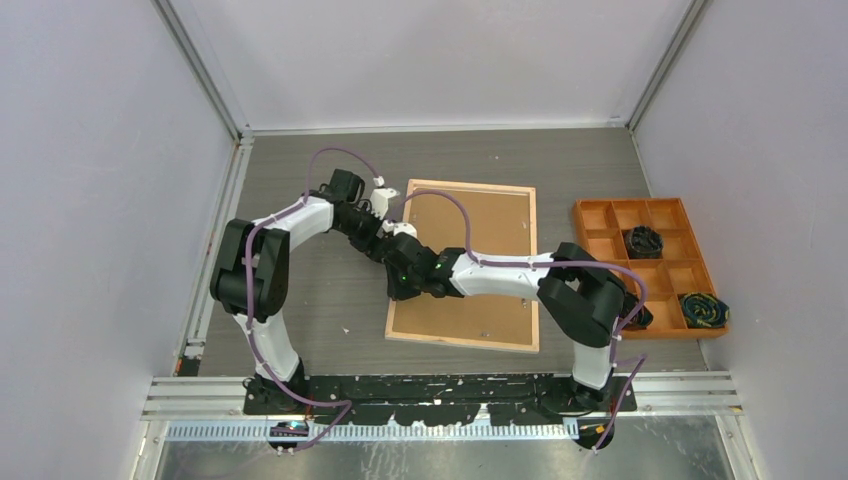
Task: Put the photo into the frame
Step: Install the photo frame at the center of the board.
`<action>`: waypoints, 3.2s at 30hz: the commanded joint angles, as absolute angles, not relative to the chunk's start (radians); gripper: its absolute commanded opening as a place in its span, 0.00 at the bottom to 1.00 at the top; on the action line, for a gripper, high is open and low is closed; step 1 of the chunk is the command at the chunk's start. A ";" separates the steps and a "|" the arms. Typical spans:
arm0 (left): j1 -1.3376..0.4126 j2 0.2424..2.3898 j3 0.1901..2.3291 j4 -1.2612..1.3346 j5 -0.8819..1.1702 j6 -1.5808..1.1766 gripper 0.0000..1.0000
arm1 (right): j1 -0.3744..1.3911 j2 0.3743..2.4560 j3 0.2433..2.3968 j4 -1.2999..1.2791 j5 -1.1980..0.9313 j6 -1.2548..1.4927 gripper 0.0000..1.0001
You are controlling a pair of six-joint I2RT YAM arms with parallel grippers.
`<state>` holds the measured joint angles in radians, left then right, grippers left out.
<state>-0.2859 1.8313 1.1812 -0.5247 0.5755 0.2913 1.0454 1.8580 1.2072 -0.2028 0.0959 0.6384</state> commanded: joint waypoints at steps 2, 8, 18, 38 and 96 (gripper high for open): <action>-0.287 1.830 1.204 -0.530 0.559 0.304 0.77 | 1.049 1.869 1.211 -0.157 0.117 0.646 0.16; -0.287 1.832 1.202 -0.530 0.552 0.310 0.77 | 1.050 1.877 1.209 -0.154 0.117 0.646 0.14; -0.287 1.828 1.200 -0.532 0.541 0.321 0.78 | 1.050 1.887 1.187 -0.138 0.130 0.651 0.10; -0.290 1.829 1.206 -0.532 0.512 0.340 0.78 | 1.051 1.843 1.120 -0.114 0.118 0.670 0.04; -0.290 1.773 1.243 -0.619 0.541 0.385 0.88 | 1.066 1.647 0.978 -0.082 0.044 0.762 0.19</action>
<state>-0.2890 1.8286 1.2144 -0.5755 0.5201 0.3504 1.0584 1.6623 1.0187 -0.1493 0.0799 0.7136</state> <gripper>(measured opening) 0.871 0.213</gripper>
